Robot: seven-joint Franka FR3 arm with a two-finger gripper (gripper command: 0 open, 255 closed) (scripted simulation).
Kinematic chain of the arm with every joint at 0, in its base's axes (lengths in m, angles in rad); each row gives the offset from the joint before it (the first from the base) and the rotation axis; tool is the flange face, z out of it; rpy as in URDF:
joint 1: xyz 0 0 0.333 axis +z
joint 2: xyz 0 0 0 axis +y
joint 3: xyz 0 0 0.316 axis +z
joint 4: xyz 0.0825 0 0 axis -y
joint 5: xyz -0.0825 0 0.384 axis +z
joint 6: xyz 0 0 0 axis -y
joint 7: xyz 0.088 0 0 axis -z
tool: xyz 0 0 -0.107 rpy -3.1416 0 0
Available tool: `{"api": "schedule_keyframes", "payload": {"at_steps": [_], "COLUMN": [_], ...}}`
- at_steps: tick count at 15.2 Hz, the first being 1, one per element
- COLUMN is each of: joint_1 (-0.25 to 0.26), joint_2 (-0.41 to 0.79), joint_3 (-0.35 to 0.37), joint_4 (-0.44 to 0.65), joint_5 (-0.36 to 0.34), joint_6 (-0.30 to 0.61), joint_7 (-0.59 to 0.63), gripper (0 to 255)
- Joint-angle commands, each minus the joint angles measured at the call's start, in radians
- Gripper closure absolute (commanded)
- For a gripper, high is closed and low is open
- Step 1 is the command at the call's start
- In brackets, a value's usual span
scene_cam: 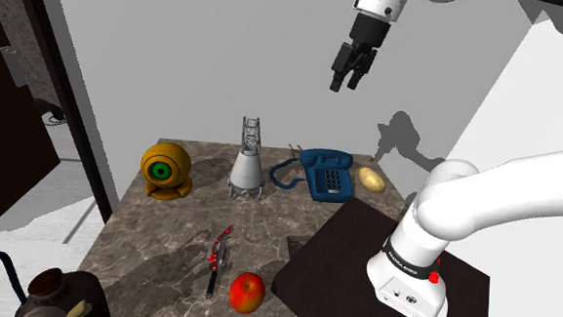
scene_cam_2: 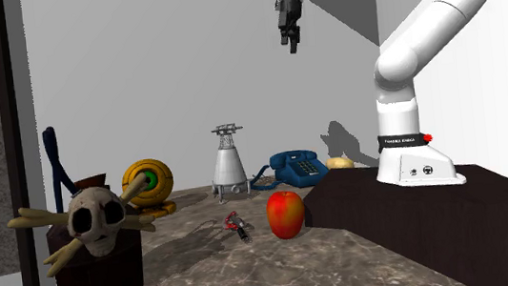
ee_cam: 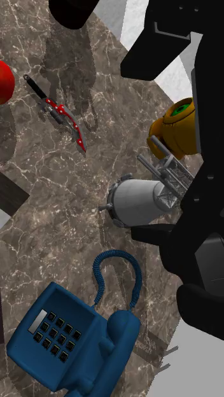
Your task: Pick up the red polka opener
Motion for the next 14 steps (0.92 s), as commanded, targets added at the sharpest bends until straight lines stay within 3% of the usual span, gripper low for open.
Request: {"api": "schedule_keyframes", "payload": {"at_steps": [1,14], "joint_1": [0.0,0.041], "joint_2": [0.0,0.088], "joint_3": [0.0,0.215], "joint_4": [0.0,-0.295], "joint_5": [0.0,0.116], "joint_6": [0.0,0.368], "joint_7": [0.0,0.235], "gripper": [0,0]}}
